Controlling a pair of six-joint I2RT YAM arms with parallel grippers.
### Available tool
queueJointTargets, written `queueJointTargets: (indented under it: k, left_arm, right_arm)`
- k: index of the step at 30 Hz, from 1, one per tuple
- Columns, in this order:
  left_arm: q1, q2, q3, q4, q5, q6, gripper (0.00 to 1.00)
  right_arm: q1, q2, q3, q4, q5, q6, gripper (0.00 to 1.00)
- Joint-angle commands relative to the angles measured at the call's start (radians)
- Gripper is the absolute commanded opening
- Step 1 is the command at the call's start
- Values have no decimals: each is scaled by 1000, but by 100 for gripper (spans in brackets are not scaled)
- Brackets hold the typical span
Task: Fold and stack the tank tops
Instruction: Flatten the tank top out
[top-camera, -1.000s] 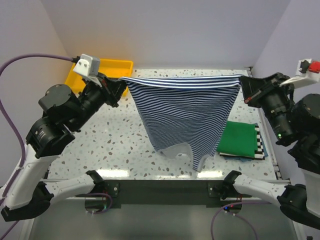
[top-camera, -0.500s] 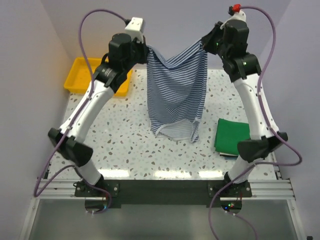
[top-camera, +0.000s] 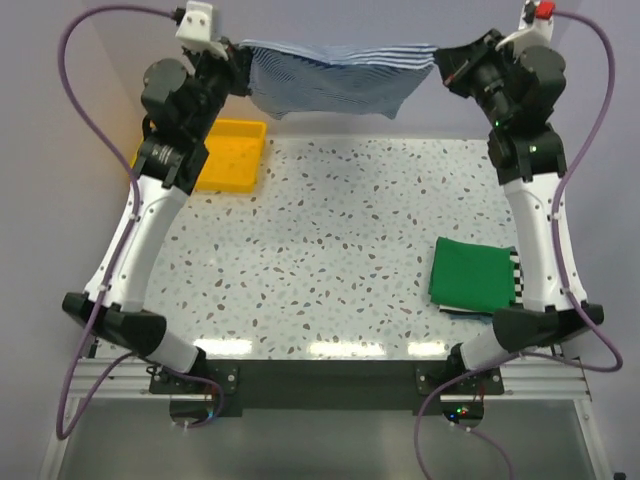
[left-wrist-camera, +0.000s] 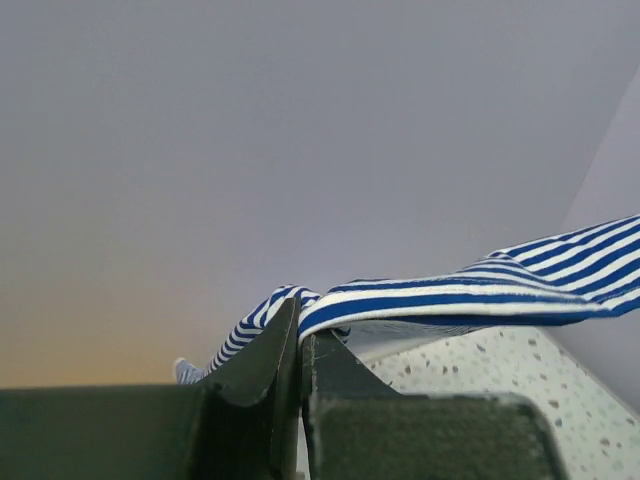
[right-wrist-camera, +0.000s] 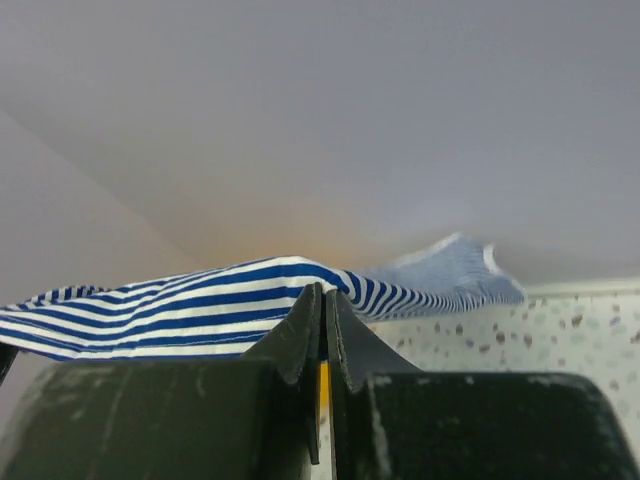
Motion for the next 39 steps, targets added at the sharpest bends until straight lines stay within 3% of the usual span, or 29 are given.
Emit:
queueJointTargets:
  k: [1,2,4,5,7,8,10,11,14,15,17,18,20,25,29,33,35,39]
  left_arm:
    - [2,-100,-278,154,42,-19,0]
    - [0,-172,-455,205,42,-75,0]
    - [2,-240,-634,239,56,-138,0]
    - [2,-309,-816,254,54,-231,0]
    - [0,-377,-1013,316,100,-327,4]
    - [-4,-441,-1205,343,112,-418,5]
    - [-26,-504,-1377,368,119,-514,7]
    - [-41,-560,-1516,385,128,-548,16]
    - [-151,-656,-1650,279,51,-596,16]
    - [-179,-671,-1669,258,59,-599,17]
    - [-184,-702,-1677,172,74,-620,20]
    - [-185,-710,-1672,143,102,-622,25]
    - [-194,-736,-1628,2,116,-626,40]
    - [-201,-852,-1455,-207,87,-623,56]
    - [-201,-820,-1316,-308,77,-582,57]
    - [-198,-703,-1273,-240,7,-576,58]
    - [-195,-555,-1237,-171,-42,-567,56]
    - [-169,-350,-1198,-19,-113,-560,52]
  right_arm:
    - [7,-85,-288,104,-82,47,0]
    - [7,-134,-466,115,-85,64,0]
    - [7,-188,-650,151,-106,85,0]
    - [7,-233,-828,161,-132,95,0]
    - [8,-268,-1000,172,-151,111,0]
    - [10,-283,-1145,164,-155,110,0]
    - [16,-313,-1279,144,-178,101,0]
    - [14,-320,-1371,118,-189,79,0]
    - [17,-398,-1474,32,-183,29,11]
    - [16,-462,-1482,2,-162,18,26]
    - [17,-535,-1493,-78,-157,7,42]
    - [17,-604,-1490,-138,-142,4,55]
    - [17,-673,-1465,-205,-119,-5,60]
    - [25,-784,-1396,-319,-89,-14,62]
    - [91,-739,-1396,-295,-56,-4,60]
    - [249,-675,-1399,-215,56,67,58]
    - [325,-618,-1402,-186,104,101,57]
    - [359,-554,-1451,-111,165,134,56]
